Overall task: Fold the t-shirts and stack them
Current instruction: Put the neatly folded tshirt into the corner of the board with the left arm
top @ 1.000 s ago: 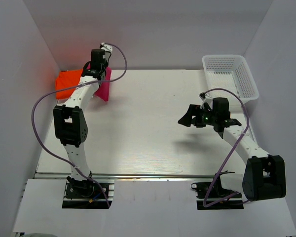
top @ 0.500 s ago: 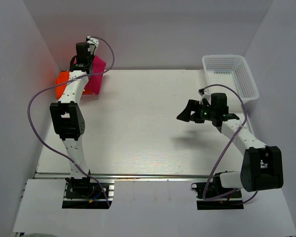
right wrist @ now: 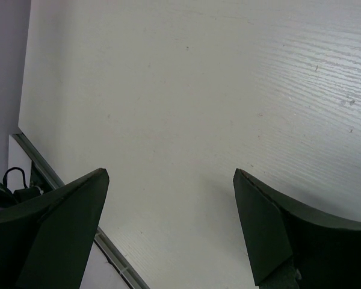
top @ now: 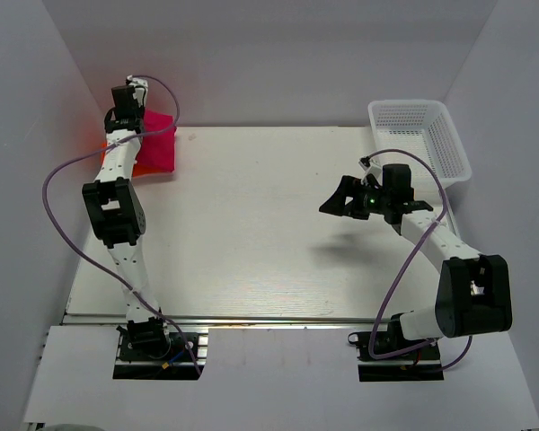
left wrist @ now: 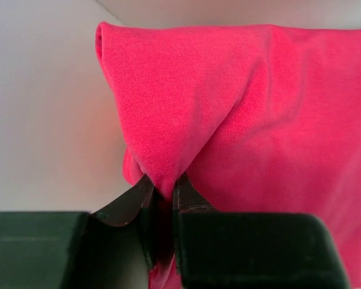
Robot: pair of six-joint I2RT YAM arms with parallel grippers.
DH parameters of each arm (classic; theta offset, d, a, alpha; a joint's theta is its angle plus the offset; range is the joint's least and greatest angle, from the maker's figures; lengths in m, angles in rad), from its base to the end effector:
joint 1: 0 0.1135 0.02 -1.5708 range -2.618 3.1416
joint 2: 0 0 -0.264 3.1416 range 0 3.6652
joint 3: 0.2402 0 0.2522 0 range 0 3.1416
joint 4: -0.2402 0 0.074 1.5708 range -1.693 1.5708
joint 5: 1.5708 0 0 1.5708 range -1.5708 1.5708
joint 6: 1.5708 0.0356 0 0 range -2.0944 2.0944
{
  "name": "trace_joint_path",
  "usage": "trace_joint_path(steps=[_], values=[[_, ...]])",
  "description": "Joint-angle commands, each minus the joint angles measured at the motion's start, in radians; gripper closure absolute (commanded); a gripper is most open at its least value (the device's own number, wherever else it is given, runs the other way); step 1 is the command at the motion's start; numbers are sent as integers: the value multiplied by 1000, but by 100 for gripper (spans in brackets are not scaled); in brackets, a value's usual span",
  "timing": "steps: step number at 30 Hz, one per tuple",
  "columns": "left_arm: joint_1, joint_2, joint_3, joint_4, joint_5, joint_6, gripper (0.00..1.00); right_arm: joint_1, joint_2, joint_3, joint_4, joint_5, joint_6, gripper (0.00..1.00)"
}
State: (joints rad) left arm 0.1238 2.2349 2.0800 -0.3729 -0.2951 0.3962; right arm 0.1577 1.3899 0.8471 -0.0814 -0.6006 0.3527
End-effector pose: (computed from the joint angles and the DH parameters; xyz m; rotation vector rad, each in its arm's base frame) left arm 0.5220 0.0754 0.2885 0.1089 2.1318 0.6196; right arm 0.2903 0.0665 0.2376 -0.1329 2.2207 0.9424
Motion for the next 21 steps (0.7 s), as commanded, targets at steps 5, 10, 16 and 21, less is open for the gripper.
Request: trace_joint_path(steps=[5, 10, 16, 21], values=[[34, 118, 181, -20, -151, -31, 1, 5, 17, 52, 38, -18, 17, 10], [34, 143, 238, -54, -216, -53, 0, 5, 14, 49, 45, -16, 25, 10], [34, 53, 172, -64, -135, -120, 0, 8, -26, 26, 51, -16, 26, 10], [13, -43, 105, -130, -18, -195, 0, 6, -63, 1, 55, -24, 20, 10]])
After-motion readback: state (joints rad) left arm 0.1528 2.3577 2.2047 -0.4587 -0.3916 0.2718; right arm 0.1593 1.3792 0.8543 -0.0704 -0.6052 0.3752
